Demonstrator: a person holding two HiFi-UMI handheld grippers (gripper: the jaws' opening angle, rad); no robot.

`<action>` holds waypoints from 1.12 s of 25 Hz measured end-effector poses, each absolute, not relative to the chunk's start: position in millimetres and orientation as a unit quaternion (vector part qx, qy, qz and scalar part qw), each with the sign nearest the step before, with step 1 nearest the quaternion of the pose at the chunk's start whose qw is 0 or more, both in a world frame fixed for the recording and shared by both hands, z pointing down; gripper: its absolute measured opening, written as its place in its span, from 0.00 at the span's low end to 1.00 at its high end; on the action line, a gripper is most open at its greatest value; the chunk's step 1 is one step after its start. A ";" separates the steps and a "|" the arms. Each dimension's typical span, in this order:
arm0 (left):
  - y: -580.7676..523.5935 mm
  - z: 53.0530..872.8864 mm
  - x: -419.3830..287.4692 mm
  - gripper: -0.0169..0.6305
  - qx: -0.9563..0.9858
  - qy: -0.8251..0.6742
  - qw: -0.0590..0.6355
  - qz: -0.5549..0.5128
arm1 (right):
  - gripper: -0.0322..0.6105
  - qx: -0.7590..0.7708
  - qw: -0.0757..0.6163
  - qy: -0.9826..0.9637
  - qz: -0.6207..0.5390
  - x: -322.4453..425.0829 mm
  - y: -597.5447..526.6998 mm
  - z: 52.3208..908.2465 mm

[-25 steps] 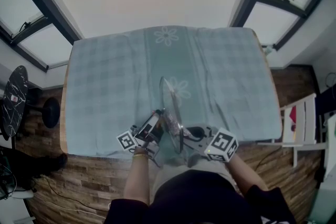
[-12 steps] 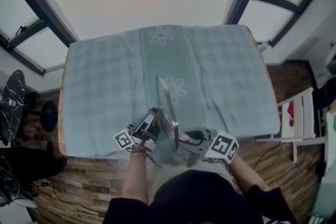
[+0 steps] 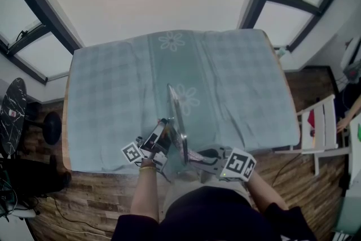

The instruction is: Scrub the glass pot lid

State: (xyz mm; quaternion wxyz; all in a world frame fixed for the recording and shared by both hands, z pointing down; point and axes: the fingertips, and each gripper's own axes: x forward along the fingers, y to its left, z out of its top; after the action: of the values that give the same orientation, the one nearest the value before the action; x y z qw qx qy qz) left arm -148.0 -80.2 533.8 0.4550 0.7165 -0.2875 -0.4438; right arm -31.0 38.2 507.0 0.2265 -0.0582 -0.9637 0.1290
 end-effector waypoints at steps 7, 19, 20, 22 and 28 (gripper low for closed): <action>-79.1 534.7 -151.2 0.29 0.711 -0.288 0.459 -0.447 | 0.18 -0.066 0.234 -0.961 0.135 -27.5 50.4 512.1; -77.0 536.8 -156.2 0.29 0.707 -0.286 0.463 -0.451 | 0.18 -0.086 0.250 -0.954 0.142 -20.8 69.3 513.9; -77.1 536.9 -156.4 0.29 0.707 -0.285 0.463 -0.452 | 0.18 -0.087 0.251 -0.954 0.142 -20.1 69.2 513.3; -76.7 536.3 -156.4 0.29 0.706 -0.283 0.464 -0.453 | 0.18 -0.089 0.254 -0.953 0.140 -17.9 69.5 511.4; -75.2 535.5 -156.8 0.29 0.706 -0.278 0.464 -0.457 | 0.18 -0.080 0.258 -0.953 0.140 -3.9 56.9 508.8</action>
State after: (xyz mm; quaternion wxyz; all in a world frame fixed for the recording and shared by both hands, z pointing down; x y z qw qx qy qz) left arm -156.8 -75.2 535.5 0.4635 0.7063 -0.2780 -0.4572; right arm -3.9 56.9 508.8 0.2583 -0.0805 -0.9525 0.1397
